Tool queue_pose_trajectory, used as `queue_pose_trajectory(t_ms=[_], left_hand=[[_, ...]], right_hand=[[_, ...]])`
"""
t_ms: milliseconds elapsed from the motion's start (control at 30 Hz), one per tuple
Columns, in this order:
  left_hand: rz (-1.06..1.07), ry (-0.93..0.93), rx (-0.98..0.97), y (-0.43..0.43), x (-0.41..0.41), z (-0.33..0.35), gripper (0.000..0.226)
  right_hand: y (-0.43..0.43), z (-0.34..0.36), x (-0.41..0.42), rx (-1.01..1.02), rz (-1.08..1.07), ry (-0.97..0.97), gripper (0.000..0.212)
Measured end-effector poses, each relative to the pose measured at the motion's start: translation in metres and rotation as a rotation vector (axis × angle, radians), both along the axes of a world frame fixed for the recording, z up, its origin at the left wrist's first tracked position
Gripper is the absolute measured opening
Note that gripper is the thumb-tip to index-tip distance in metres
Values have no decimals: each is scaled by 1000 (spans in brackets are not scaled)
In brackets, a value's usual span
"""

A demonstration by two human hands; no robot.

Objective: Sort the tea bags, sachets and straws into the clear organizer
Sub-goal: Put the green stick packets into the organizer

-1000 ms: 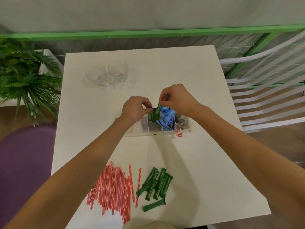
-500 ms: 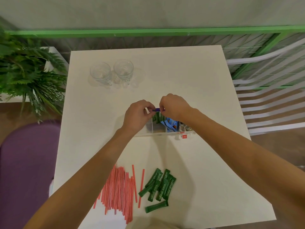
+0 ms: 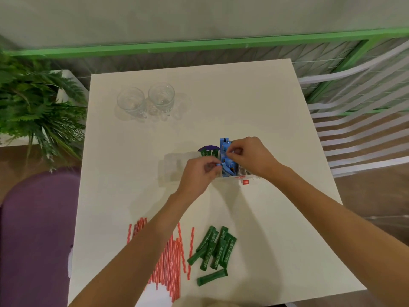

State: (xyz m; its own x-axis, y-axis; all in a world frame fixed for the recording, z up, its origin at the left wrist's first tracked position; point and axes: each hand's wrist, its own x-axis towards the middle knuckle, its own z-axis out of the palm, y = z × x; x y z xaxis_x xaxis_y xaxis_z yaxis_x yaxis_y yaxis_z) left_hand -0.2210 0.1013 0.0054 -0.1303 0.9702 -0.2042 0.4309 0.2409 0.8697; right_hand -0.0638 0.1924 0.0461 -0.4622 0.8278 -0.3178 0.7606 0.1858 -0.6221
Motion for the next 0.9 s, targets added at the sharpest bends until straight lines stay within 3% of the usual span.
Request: queue_pose_trajectory(t_ms=[133,367,633,767,900], left_hand=[[-131,93,49,17,8,16,7],[-315,477,45,56,24,29,14],[-143,277,111,38,21,17,23],[-49,194,202,-1,14,21,15],[-93,244,43,-55,13,12,7]], right_hand=[[-6,0,16,-34,-104,77,14],[-12,-4,39,-93,-248,152,19],[-25,-6,54,-63,-292,267,15],[-48,-13,61,-95,-336,354,17],[-83,-30,55,-211,-232,291,8]])
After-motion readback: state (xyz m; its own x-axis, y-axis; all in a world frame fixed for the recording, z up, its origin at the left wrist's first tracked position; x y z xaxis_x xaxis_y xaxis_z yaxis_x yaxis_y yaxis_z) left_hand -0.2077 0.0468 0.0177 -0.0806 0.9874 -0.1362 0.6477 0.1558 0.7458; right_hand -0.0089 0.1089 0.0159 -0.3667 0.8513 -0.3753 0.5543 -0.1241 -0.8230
